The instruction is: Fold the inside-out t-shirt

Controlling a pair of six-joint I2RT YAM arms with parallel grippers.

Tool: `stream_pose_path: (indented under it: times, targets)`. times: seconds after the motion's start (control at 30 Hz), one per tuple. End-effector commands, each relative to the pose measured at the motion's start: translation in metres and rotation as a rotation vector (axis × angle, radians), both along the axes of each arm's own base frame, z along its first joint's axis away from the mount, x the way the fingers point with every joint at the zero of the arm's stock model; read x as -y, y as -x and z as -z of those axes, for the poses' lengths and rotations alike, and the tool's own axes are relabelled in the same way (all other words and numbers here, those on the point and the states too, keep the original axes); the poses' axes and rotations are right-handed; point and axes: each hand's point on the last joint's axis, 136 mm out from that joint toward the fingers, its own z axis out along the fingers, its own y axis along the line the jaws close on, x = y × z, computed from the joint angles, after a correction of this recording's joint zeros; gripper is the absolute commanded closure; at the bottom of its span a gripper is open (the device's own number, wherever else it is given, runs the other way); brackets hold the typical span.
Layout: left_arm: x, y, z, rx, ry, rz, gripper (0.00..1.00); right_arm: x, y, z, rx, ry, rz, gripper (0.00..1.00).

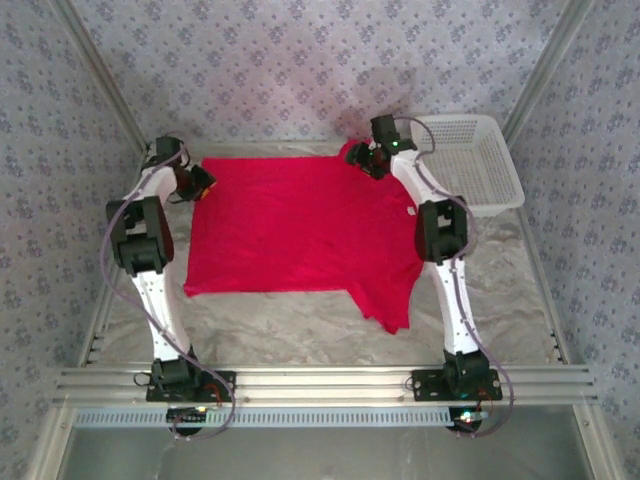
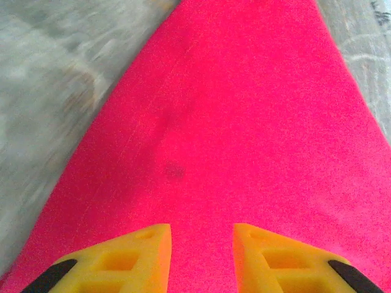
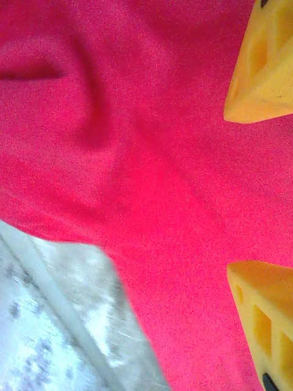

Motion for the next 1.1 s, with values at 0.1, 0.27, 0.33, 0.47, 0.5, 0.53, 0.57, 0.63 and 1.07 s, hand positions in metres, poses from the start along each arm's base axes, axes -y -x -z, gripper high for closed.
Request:
stream_pose_path:
  times: [0.1,0.27,0.33,0.47,0.5,0.53,0.57,0.63,1.07]
  targets:
    - [-0.024,0.120,-0.055,-0.035,-0.150,-0.090,0.69,0.023,0.130,-0.080,0.026,0.119,-0.048,0.38]
    - [-0.031,0.204,-0.026,-0.131,-0.115,-0.172,0.70,0.068,0.242,-0.051,-0.065,0.258,0.021,0.45]
    - [-0.028,0.229,-0.021,-0.160,-0.105,-0.187,0.70,0.087,0.285,-0.033,-0.123,0.308,0.050,0.45]
    - [-0.024,0.259,-0.015,-0.183,-0.094,-0.196,0.70,0.110,0.349,-0.012,-0.203,0.308,0.087,0.47]
    - [-0.024,0.265,-0.014,-0.187,-0.094,-0.201,0.69,0.113,0.362,-0.008,-0.220,0.305,0.090,0.47]
    - [-0.026,0.271,-0.011,-0.195,-0.105,-0.212,0.69,0.117,0.373,-0.004,-0.238,0.306,0.097,0.47]
    - [-0.030,0.276,-0.009,-0.201,-0.120,-0.227,0.69,0.119,0.381,-0.001,-0.251,0.303,0.101,0.47]
    - [-0.034,0.284,0.000,-0.214,-0.123,-0.258,0.69,0.122,0.395,0.008,-0.285,0.297,0.104,0.46]
    - [-0.035,0.290,0.038,-0.295,-0.106,-0.254,0.70,0.121,0.410,0.022,-0.373,0.294,0.065,0.42]
